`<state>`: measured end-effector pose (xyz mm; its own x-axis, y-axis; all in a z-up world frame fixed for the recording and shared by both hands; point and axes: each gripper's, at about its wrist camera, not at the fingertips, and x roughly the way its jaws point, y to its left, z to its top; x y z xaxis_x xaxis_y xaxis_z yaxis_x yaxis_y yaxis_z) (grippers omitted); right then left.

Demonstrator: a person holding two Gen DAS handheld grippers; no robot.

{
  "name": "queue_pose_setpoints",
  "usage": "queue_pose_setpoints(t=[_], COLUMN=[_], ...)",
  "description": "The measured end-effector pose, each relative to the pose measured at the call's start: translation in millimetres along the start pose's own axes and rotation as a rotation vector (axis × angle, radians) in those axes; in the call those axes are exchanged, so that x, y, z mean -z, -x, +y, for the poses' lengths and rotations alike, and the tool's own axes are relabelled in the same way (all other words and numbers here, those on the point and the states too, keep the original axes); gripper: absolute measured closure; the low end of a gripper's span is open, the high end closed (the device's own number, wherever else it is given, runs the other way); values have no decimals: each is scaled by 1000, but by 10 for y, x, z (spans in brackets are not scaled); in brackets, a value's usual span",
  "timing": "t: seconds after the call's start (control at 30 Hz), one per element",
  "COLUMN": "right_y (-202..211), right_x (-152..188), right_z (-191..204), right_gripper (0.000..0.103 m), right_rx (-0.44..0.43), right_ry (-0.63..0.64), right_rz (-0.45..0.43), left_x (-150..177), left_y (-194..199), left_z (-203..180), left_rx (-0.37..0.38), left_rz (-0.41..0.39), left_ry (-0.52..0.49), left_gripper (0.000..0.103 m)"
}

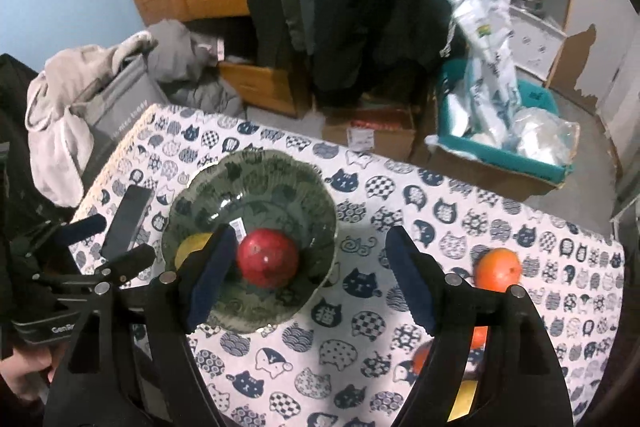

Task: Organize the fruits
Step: 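Open both tools and lift them away from the bowl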

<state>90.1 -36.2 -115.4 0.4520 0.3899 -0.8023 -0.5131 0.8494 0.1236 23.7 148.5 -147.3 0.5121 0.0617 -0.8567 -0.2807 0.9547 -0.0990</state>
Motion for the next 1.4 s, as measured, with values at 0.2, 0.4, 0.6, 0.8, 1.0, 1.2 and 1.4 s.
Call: queue_pose_setpoints(t=[0.2, 0.4, 0.6, 0.8, 1.0, 1.2, 1.4], right_y=[386, 716, 998, 1228, 1428, 1578, 1617], right_x=[59, 158, 273, 433, 567, 725, 860], right_z=[-135, -256, -397, -578, -812, -1026, -1235], right_gripper=[25, 24, 20, 14, 14, 14, 14], right_rx=[17, 40, 65, 95, 123, 198, 220], right_ry=[-16, -15, -17, -35, -79, -89, -123], right_rz=[-55, -100, -149, -190, -220, -243, -232], left_x=[-21, -23, -20, -27, -24, -17, 9], left_y=[205, 406, 564, 688, 786, 858, 845], left_z=[-154, -311, -452, -624, -849, -1099, -1389], left_rx=[36, 64, 90, 112, 128, 149, 157], left_rz=[-35, -71, -98, -121, -144, -155, -148], left_ry=[-27, -51, -65, -87, -134, -169, -224], left_gripper=[16, 16, 11, 5, 3, 1, 1])
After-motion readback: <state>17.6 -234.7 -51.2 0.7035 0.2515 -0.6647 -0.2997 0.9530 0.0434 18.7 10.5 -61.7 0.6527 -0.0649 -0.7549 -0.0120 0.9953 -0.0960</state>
